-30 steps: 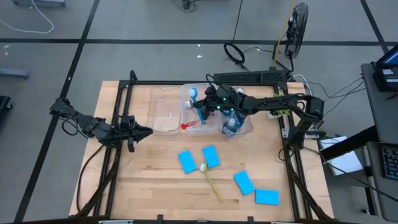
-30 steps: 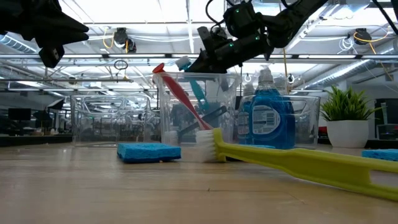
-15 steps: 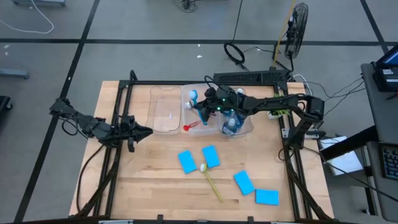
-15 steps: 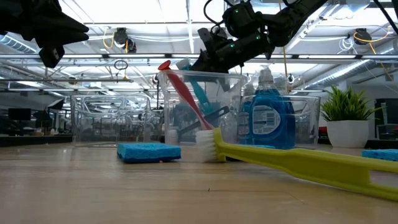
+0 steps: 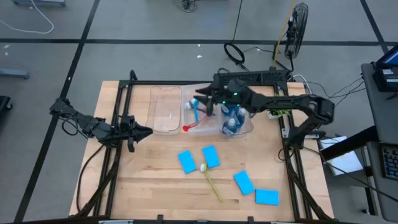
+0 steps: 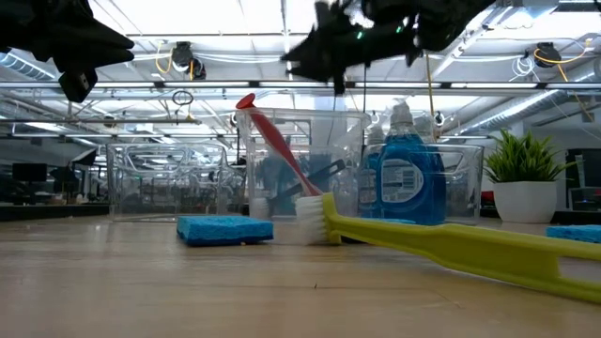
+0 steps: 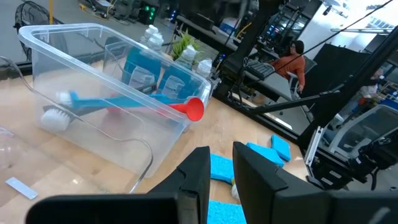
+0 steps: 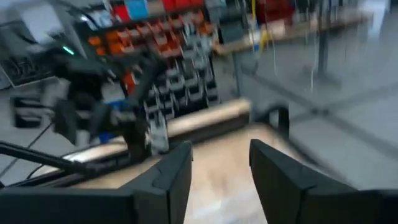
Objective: Pick & Place Kitchen Sink Supplies
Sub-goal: Put the green dishwashing brush into the white bin
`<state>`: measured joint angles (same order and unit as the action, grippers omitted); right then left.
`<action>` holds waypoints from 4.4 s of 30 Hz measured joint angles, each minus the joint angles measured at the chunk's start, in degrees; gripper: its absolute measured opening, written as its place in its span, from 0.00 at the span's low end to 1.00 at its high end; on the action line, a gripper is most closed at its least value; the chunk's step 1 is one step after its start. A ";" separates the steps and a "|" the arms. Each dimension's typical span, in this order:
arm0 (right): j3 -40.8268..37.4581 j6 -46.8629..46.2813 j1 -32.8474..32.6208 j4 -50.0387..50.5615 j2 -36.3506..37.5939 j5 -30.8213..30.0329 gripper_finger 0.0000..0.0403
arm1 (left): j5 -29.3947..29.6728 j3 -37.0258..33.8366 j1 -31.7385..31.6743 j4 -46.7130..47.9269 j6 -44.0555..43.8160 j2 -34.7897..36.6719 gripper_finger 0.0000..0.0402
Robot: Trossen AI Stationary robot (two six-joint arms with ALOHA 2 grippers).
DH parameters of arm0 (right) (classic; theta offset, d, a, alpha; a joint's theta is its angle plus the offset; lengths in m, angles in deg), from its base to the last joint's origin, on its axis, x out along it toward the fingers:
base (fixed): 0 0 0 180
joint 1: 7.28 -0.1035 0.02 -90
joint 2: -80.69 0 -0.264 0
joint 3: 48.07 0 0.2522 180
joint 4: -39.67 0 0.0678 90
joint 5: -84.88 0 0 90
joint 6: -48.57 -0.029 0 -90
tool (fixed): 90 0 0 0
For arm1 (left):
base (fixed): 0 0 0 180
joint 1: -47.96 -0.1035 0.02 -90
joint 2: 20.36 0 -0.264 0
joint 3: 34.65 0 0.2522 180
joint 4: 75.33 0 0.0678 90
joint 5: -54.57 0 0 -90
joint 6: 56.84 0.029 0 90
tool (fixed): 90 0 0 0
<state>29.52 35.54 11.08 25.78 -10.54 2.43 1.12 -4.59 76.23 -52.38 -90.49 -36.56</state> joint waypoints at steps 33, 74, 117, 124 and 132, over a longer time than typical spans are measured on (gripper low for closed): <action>0.03 -15.22 -43.19 27.43 21.71 -5.86 0.30 | -0.26 0.00 -0.01 -0.04 0.00 -0.02 0.18; 0.03 -37.30 -41.72 34.41 -5.98 4.48 0.47 | -0.66 0.01 0.00 0.02 -0.04 -0.02 0.18; 12.73 -35.57 -40.98 47.51 -19.60 -2.08 0.45 | -0.63 0.00 0.00 0.15 -1.14 -0.02 0.18; 12.66 -35.59 -40.82 50.44 -19.73 -4.40 0.45 | -0.63 0.02 -0.02 0.44 -1.20 -0.01 0.18; 12.63 -35.31 -40.71 50.07 -21.17 -3.75 0.45 | -0.63 0.00 0.00 0.42 -1.14 -0.02 0.18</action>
<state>42.14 0.24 -29.63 75.85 -31.71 -1.32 0.49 -4.59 76.23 -51.96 -91.63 -36.59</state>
